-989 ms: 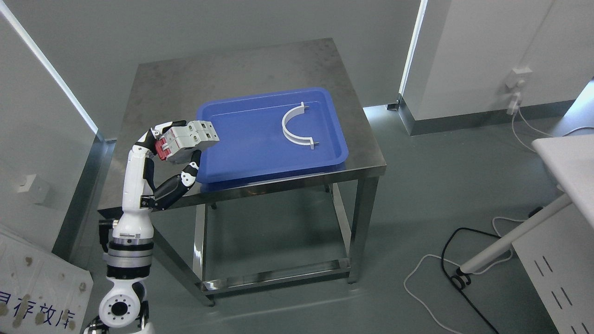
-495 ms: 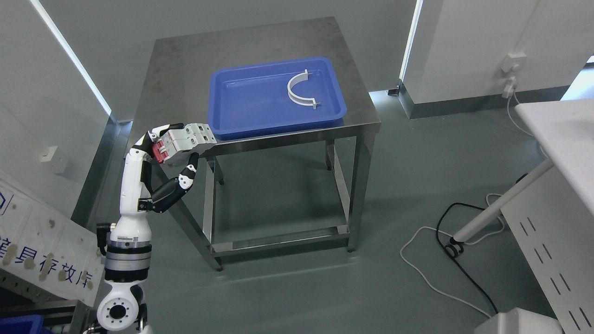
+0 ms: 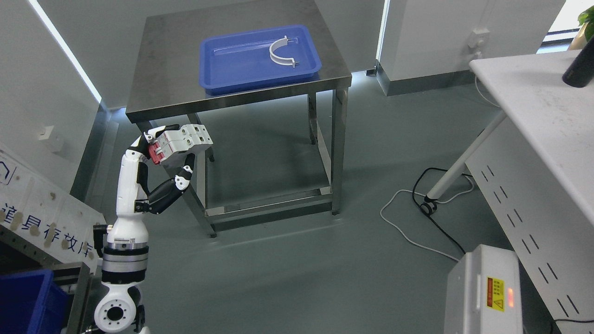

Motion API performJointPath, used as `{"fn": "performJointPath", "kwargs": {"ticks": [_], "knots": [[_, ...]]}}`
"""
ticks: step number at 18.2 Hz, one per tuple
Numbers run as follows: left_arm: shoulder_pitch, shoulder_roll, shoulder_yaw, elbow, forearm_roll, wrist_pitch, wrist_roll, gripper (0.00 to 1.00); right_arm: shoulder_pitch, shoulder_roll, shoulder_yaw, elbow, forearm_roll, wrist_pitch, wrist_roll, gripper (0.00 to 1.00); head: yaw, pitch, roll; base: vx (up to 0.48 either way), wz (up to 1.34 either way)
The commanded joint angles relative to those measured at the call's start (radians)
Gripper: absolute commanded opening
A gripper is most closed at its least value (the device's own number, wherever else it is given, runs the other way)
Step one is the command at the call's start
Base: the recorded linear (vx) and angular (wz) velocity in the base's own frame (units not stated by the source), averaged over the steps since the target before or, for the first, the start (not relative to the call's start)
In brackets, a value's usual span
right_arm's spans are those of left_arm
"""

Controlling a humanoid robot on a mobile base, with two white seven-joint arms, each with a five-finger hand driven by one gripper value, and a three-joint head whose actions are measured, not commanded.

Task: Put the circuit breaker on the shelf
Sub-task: 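Turn toward the blue bin shelf carrying the breaker in the left hand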

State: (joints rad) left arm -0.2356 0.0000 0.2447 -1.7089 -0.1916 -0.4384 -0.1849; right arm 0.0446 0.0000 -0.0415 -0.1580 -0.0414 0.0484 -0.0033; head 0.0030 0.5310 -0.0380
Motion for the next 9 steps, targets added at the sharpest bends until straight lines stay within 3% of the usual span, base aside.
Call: {"fn": "performJointPath", "kwargs": {"ticks": [1,9], "knots": [[0.001,0.018,0.019,0.0,0.0,-0.002,0.004,0.11,0.0,-0.017,0.0,0.0,0.0,-0.001,0.0,1.0,0.0,0.0,0.0,-0.352,0.01],[-0.082,0.018,0.192,0.0,0.017,-0.017,-0.001,0.11,0.0,-0.017,0.0,0.0,0.0,-0.001,0.0,1.0,0.0,0.0,0.0,-0.349,0.08]]}}
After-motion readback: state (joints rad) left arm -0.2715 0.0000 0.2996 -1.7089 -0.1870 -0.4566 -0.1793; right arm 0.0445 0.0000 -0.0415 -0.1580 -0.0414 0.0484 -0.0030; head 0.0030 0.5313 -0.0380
